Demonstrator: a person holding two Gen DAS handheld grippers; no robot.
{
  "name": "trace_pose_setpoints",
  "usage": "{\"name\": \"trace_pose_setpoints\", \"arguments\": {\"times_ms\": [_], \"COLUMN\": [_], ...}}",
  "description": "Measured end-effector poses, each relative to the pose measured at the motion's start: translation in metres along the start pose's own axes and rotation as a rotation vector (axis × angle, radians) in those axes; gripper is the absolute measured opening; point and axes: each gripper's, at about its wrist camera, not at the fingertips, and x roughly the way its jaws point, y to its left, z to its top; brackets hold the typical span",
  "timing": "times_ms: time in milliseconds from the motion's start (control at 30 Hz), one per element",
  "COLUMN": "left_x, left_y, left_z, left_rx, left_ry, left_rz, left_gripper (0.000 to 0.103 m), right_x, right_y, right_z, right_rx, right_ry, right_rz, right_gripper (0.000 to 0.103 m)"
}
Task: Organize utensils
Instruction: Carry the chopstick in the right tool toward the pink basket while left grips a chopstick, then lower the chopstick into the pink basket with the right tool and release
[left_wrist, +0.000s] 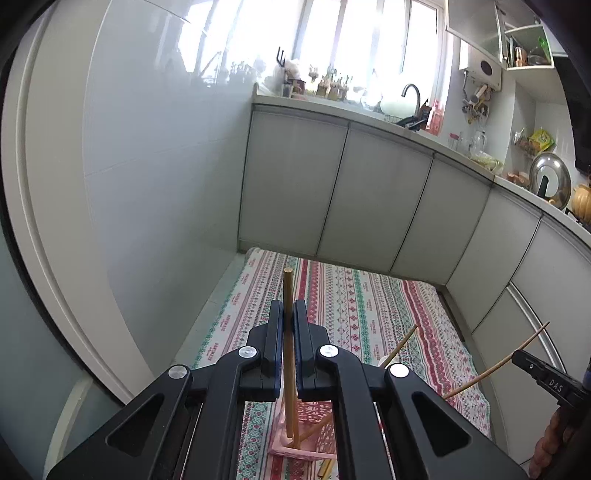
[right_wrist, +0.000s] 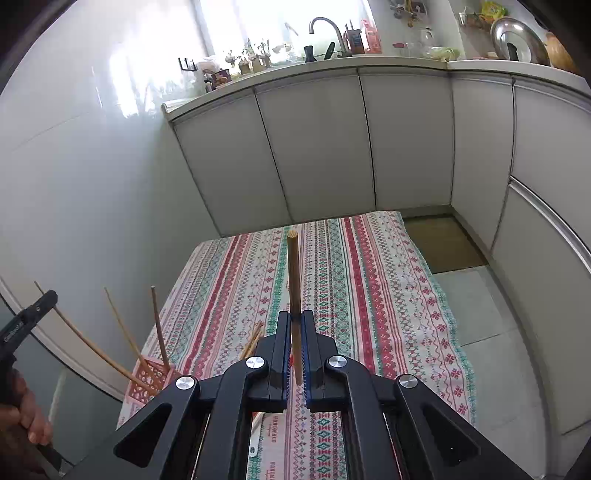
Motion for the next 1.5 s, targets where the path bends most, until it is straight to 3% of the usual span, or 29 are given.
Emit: {"name": "trace_pose_setpoints", "arguments": {"times_ms": [233,333,433,500,567,667,933,1233,1500], "left_x": [0.033,0.022,0.005,-0.005,-0.015,-0.021,0.005,0.023,0.031], "left_y": [-0.012,-0.010,-0.001,0.009,0.020,0.035,0.070,0.081,0.086], "left_z": [-0.012,-0.007,0.001,0.008,0.011,0.009,-0.028,-0.038,-0.037], "left_rx": [0.073,0.055,-0.001,-0.051,-0.097,-0.159,-0.317,-0.328,-0.345], "left_ry": [0.129,0.107,0.074,0.053,0.042,0.069,0.287,0.359,0.366], "left_rz": [0.006,-0.006,-0.030,-0.045,-0.039,-0.020,0.064,0.085,0.082], "left_gripper": [0.006,0.007,0.019,0.035,0.038,0.039,0.039,0.039,0.039], "right_x": [-0.002,-0.004,-0.006,-0.008,-0.012,-0.021,-0.051,-0.051,-0.008], "right_y": [0.000,0.000,0.000,0.003,0.006,0.015,0.055,0.112,0.154], "right_z": [-0.001,0.000,0.002,0.003,0.004,0.008,0.022,0.024,0.002], "right_rx": [-0.007,-0.004,-0.006,-0.011,-0.013,-0.027,-0.071,-0.111,-0.163], "right_ry": [-0.014,-0.022,-0.034,-0.045,-0.053,-0.075,-0.158,-0.191,-0.147], "right_rz": [0.012,0.016,0.021,0.027,0.040,0.068,0.174,0.284,0.301], "right_gripper": [0.005,0.005,0.005,0.005,0.005,0.005,0.005,0.005,0.005]}}
